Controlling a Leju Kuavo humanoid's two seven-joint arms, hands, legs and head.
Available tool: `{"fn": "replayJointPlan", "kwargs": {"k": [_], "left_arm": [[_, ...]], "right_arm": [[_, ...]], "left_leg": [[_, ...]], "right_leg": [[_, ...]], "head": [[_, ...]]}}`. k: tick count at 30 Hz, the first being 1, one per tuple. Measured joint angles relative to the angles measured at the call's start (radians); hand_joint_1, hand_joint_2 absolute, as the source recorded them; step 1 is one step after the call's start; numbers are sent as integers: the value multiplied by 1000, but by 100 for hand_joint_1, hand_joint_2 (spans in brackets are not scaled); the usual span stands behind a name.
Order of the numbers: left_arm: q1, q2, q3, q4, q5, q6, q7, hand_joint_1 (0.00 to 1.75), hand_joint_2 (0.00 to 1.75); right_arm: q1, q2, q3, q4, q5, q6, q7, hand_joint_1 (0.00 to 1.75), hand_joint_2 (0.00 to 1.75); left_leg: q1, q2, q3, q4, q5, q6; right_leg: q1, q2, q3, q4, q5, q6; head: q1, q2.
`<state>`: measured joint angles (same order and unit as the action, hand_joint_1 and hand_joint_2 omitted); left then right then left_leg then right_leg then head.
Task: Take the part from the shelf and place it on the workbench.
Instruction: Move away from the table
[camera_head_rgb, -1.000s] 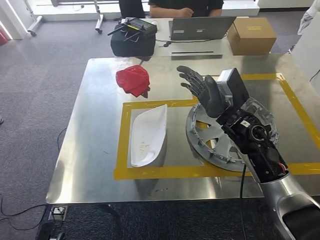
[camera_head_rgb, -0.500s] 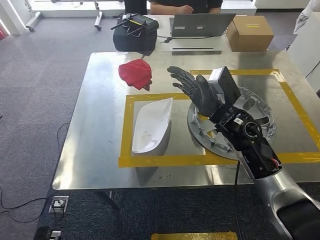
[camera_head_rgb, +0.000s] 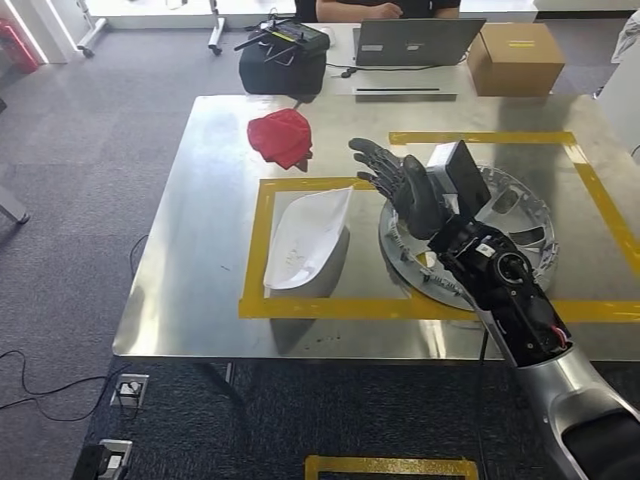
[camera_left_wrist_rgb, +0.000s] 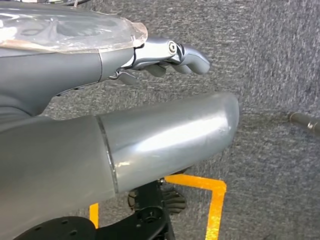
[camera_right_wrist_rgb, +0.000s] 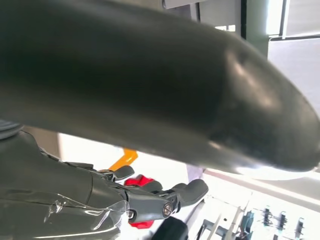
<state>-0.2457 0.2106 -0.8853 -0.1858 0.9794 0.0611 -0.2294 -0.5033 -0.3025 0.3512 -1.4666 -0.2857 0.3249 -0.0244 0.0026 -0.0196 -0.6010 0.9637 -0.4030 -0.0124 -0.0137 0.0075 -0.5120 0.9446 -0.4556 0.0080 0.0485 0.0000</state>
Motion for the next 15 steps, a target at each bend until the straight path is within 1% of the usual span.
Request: {"fn": "replayJointPlan", "kwargs": {"k": [1,2,3,4,5,6,7,8,9,10,11,12,13,14,15], "left_arm": [[0,1,0,0,1,0,1,0,0],[-1,2,0,0,2,-1,1,0,0],[-1,3,0,0,4,-1,1,0,0],[-1,3,0,0,5,-1,1,0,0],[1,2,0,0,5,-1,1,0,0],[2,2,0,0,6,-1,1,0,0],[3,3,0,0,6,-1,1,0,0],[3,3,0,0,6,-1,1,0,0],[2,4,0,0,6,-1,1,0,0],[1,5,0,0,6,-1,1,0,0],[0,6,0,0,7,-1,1,0,0],[0,6,0,0,7,-1,1,0,0],[1,6,0,0,8,-1,0,0,0],[2,6,0,0,9,-1,0,0,0],[2,7,0,0,9,-1,0,0,0]], "right_arm": [[1,0,0,0,1,3,-1,0,0],[1,0,1,0,2,6,-3,0,0],[1,0,1,0,4,9,-5,0,0],[1,0,2,1,5,12,-7,0,0],[1,0,3,3,6,15,-8,0,0],[1,0,3,5,7,16,-9,0,0],[1,0,4,6,7,17,-10,0,0],[0,0,4,7,7,18,-12,0,0],[-1,0,4,7,7,18,-13,0,0],[-2,1,4,8,7,18,-14,0,0],[-4,1,4,8,7,18,-15,0,0],[-4,1,4,8,9,17,-16,0,0],[-5,1,4,9,11,16,-16,0,0],[-5,1,4,10,14,15,-16,0,0],[-5,2,4,10,17,13,-16,0,0]], "left_leg": [[1,2,-14,31,-24,-6],[3,5,-37,85,-60,-11],[4,8,-67,157,-101,-16],[5,9,-97,230,-136,-20],[5,10,-115,281,-154,-22],[6,11,-116,295,-154,-22],[6,11,-94,265,-136,-20],[5,12,-53,199,-106,-16],[4,13,-5,118,-77,-10],[2,14,33,48,-56,-4],[0,15,58,1,-44,3],[-3,16,66,-19,-40,8],[-5,15,64,-22,-38,12],[-3,15,62,-24,-33,18],[-1,16,60,-26,-28,25]], "right_leg": [[-2,-4,-4,-2,6,-7],[-3,-9,-9,-3,11,-13],[-1,-12,-16,-3,15,-16],[0,-16,-22,-3,20,-19],[1,-18,-28,-3,24,-20],[2,-21,-33,-2,28,-20],[3,-22,-37,-2,31,-19],[4,-24,-39,-2,33,-17],[5,-26,-40,-2,36,-15],[7,-28,-43,-1,38,-12],[9,-29,-45,0,41,-8],[11,-31,-47,0,43,-3],[11,-32,-49,0,47,2],[11,-32,-52,0,47,7],[10,-29,-56,9,38,12]], "head": [[-6,0],[-12,0],[-18,0],[-23,0],[-25,0],[-26,0],[-27,0],[-27,0],[-28,0],[-29,0],[-28,0],[-27,0],[-26,0],[-25,0],[-24,0]]}}
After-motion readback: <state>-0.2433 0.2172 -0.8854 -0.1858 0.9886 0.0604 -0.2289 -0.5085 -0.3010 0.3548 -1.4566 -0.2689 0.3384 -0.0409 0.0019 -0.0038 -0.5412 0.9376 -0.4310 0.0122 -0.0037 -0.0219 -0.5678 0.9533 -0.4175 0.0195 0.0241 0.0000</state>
